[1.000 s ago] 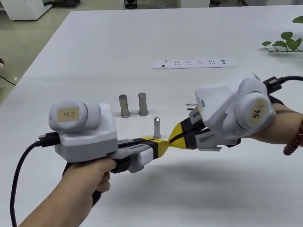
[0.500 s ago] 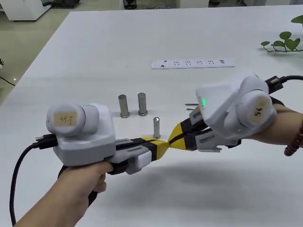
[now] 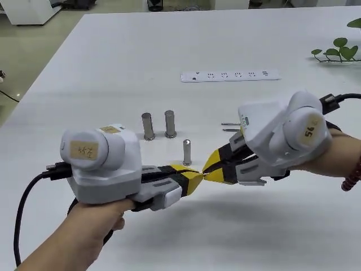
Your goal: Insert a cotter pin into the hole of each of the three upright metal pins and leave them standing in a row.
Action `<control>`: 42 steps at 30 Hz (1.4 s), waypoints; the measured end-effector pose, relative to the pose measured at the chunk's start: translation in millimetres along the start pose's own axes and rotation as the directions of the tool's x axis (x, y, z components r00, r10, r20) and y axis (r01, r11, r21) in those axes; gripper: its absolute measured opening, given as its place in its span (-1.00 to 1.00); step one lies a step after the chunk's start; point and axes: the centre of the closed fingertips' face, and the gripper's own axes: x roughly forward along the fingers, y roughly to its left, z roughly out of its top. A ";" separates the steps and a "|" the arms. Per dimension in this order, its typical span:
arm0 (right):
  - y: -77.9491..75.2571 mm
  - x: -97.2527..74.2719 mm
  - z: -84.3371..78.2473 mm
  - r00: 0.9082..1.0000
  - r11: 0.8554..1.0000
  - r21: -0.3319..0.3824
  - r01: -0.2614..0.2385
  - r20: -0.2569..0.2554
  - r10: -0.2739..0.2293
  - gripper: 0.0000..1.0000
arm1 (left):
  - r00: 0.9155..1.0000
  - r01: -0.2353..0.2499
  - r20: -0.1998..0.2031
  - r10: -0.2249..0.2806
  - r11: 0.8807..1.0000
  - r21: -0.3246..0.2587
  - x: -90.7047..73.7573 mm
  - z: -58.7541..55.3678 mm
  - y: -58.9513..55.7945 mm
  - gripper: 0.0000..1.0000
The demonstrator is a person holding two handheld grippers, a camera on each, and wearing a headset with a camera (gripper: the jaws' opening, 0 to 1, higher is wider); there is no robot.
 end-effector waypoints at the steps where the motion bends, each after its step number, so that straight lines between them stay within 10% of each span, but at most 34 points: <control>1: 0.1 -0.1 -0.8 1.000 1.000 0.006 0.000 -0.002 0.000 -1.00 | 1.000 0.003 -0.001 -0.003 1.000 0.014 -0.1 -0.2 -0.8 -1.00; 13: 6.8 -2.4 -7.6 0.997 0.981 0.181 -0.063 0.053 0.054 -0.89 | 0.999 0.039 -0.028 -0.034 0.977 0.211 -4.1 -5.9 -3.7 -1.00; 31: 35.1 -10.2 -1.3 0.957 0.869 0.417 -0.266 0.220 0.188 -0.83 | 0.979 0.201 -0.097 -0.177 0.906 0.373 -4.2 -14.7 -29.5 -1.00; 42: 46.3 -8.0 -1.6 0.954 0.878 0.386 -0.285 0.203 0.220 -0.97 | 0.969 0.244 -0.123 -0.212 0.883 0.402 -2.2 -15.7 -40.4 -1.00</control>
